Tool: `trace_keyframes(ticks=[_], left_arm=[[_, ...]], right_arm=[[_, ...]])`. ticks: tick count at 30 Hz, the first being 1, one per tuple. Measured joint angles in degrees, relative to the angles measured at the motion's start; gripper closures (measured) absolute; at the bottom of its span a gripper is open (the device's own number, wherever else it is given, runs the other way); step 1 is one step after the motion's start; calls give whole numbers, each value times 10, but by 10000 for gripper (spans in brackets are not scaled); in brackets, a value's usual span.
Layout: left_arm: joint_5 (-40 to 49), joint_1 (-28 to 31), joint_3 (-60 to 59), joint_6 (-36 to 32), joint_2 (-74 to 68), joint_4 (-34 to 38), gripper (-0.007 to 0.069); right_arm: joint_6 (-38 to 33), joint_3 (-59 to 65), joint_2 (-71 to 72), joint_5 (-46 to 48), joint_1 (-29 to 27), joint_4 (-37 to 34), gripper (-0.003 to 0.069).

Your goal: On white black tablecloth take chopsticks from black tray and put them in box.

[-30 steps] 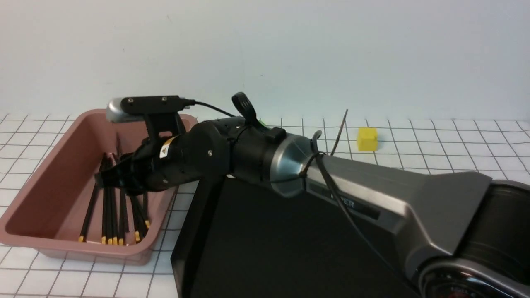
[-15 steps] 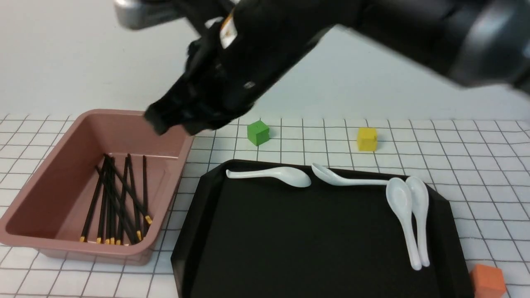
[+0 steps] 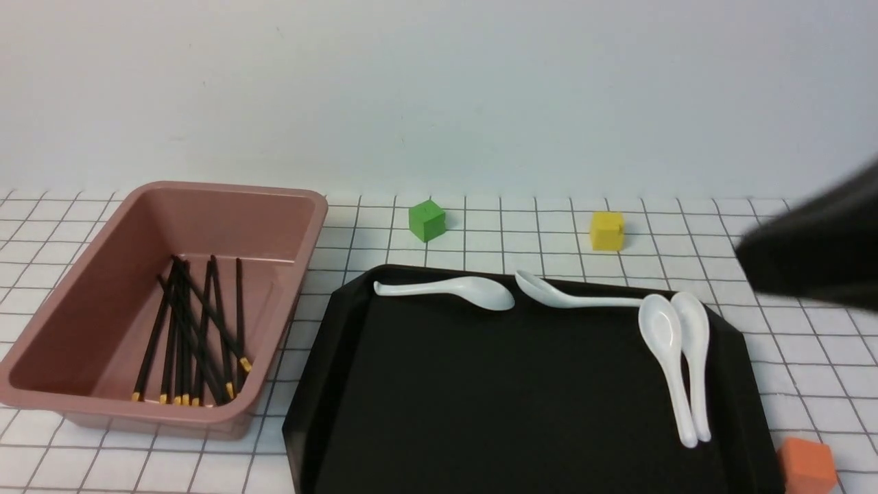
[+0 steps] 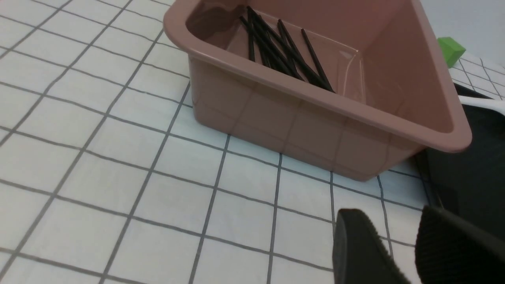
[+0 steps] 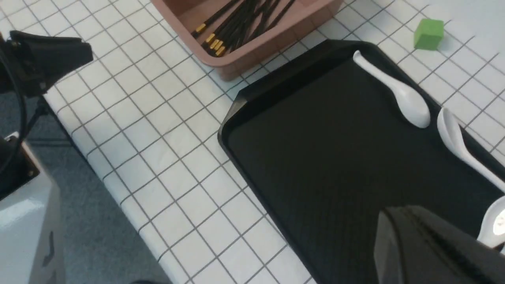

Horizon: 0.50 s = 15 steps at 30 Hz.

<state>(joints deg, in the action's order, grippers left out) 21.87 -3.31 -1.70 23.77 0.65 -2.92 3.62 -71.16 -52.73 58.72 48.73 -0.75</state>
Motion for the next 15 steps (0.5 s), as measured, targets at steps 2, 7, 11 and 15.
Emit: trace_keyframes(ticks=[2, 7, 11, 15], left_arm=[[0, 0, 0, 0, 0, 0, 386], [0, 0, 0, 0, 0, 0, 386], [0, 0, 0, 0, 0, 0, 386], [0, 0, 0, 0, 0, 0, 386]], right_arm=[[1, 153, 87, -145, 0, 1, 664], [14, 422, 223, -449, 0, 1, 663], [20, 495, 266, -544, 0, 1, 660], [20, 505, 270, -551, 0, 2, 658]])
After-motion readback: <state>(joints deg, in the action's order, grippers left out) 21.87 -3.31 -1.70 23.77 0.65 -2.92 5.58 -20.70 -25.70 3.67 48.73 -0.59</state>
